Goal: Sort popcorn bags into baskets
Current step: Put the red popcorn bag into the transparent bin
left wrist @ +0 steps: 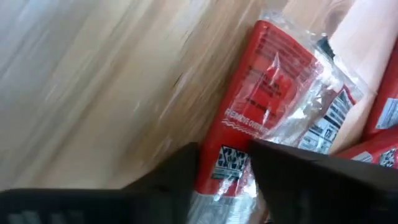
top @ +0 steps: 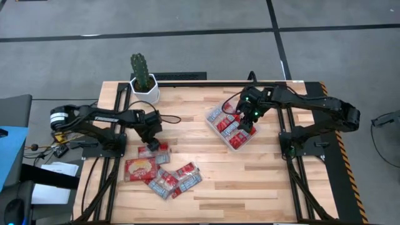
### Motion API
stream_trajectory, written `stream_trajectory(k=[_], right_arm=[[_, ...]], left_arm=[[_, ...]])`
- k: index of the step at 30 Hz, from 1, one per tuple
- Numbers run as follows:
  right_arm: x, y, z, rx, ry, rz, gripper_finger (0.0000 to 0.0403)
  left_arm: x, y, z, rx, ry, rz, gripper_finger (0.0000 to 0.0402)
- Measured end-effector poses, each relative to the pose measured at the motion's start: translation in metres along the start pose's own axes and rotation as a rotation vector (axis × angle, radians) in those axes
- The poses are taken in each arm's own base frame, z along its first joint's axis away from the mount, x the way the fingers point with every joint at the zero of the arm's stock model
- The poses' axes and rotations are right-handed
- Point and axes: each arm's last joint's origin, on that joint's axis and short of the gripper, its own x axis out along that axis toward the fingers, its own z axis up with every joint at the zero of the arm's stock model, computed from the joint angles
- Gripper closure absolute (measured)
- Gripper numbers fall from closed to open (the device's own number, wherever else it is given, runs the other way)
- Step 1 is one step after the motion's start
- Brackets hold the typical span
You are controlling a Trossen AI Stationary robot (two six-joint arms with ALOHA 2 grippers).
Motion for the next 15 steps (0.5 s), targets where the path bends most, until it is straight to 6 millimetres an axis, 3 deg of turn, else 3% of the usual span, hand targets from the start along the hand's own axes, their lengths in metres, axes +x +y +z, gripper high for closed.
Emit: stream_trajectory(k=[5,10,15], right_arm=[[0.002,0.005,-0.001,-0.025,-0.006,-0.029,0.0205],[0.004,0.013,0.006,-0.025,-0.074,0.006,0.0211],[0.003,0.024,0.019,0.006,-0.215,0.097,0.0203]], left_arm=[[0.010,-0.002,0.009,0.013,-0.029,-0.086,0.0381],[0.008,-0.007,0.021,-0.086,-0.117,-0.126,0.0396],[-0.010,-0.020,0.041,-0.074,-0.248,-0.107,0.0401]])
